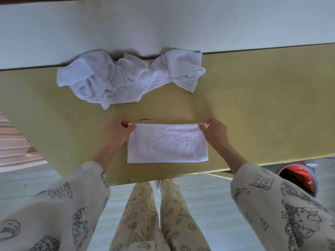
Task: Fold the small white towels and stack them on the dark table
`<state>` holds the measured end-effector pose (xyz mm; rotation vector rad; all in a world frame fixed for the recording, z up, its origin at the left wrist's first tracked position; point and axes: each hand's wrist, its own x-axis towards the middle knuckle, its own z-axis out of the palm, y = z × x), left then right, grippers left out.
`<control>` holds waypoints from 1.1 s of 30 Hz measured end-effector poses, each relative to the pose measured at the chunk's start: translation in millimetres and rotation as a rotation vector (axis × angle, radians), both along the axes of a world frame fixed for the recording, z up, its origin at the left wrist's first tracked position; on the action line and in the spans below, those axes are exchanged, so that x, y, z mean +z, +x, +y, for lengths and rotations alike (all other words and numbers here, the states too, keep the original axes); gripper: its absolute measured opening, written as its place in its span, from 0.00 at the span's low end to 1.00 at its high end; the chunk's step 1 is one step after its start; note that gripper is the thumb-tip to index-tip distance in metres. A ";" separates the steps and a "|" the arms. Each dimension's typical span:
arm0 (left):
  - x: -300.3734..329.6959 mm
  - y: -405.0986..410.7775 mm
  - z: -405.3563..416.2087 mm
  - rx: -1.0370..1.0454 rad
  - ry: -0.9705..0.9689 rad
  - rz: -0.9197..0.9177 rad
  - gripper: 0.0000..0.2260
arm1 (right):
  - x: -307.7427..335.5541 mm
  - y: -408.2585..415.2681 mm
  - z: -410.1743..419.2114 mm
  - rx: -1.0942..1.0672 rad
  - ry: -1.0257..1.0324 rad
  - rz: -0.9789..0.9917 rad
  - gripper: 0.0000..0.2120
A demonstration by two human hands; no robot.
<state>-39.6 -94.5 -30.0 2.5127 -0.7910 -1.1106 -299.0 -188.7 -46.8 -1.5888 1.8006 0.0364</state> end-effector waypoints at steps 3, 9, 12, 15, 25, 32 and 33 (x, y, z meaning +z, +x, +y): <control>-0.1 -0.4 -0.4 0.006 0.001 0.006 0.07 | -1.3 -0.7 -1.8 0.011 0.007 0.010 0.14; 5.3 -7.4 5.0 0.046 -0.002 -0.072 0.13 | 8.5 2.6 8.7 -0.115 -0.179 -0.032 0.12; 1.7 -18.1 26.7 -0.145 -0.106 -0.459 0.14 | 15.1 1.6 31.0 0.042 -0.520 -0.078 0.11; -7.7 -50.9 50.9 -0.433 -0.278 -0.562 0.14 | 1.6 10.1 67.6 0.392 -0.663 -0.156 0.12; -59.8 -85.8 43.2 -0.784 -0.281 -0.553 0.22 | -53.7 34.5 81.4 0.639 -0.654 -0.043 0.21; -66.4 -50.7 64.5 -0.775 -0.245 -0.652 0.25 | -51.1 5.5 67.7 0.690 -0.567 0.189 0.27; -67.3 -49.4 64.8 -0.772 -0.247 -0.635 0.26 | -51.4 6.2 67.4 0.699 -0.553 0.205 0.27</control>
